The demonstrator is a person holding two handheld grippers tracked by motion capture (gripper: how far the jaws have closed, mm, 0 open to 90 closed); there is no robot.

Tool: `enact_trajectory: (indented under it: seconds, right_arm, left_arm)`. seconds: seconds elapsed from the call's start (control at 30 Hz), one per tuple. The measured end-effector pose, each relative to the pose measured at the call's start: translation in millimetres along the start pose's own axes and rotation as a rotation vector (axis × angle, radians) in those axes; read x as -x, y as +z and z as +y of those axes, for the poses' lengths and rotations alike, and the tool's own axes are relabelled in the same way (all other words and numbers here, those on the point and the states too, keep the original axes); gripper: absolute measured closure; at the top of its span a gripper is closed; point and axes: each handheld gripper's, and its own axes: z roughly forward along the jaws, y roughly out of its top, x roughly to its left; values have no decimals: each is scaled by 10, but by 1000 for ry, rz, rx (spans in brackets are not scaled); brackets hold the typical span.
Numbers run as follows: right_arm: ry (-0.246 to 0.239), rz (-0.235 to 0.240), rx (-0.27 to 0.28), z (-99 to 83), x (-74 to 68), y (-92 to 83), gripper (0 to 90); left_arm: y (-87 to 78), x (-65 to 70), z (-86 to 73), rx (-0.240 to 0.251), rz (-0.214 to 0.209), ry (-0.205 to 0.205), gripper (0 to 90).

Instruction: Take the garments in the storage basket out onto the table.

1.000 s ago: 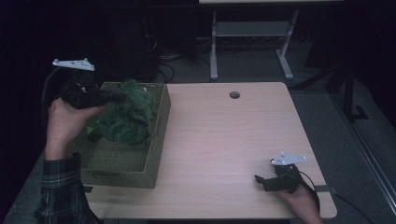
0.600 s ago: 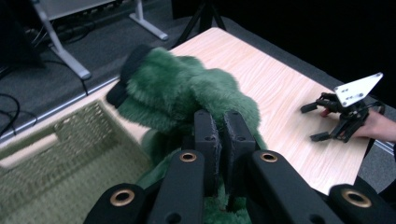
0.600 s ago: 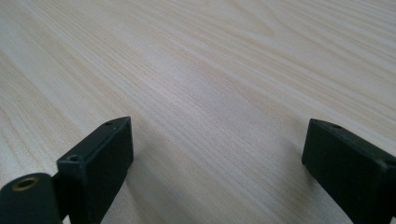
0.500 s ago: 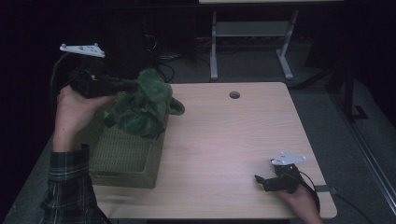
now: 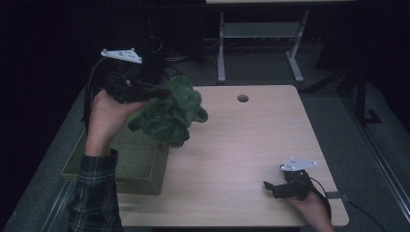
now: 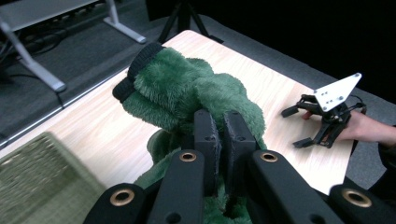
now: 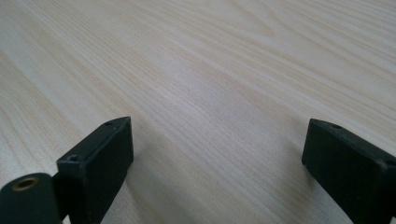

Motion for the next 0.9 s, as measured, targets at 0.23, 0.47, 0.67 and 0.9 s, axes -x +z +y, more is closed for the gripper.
enact_trajectory:
  seconds: [0.23,0.47,0.67,0.9]
  right_arm:
    - [4,1,-2,0,-3,-1,84]
    - [5,1,-2,0,-3,-2,85]
    - [6,2,-2,0,-4,-2,85]
    - [6,2,-3,1,-4,-3,85]
  left_arm:
    - [260,72,-7,-2,-27,1,857]
    - [535,165,-32,-16,-51,4,857]
    - [734,272,-67,-6,-66,29,856]
    - [1016,380,-151,-18,-88,32,857]
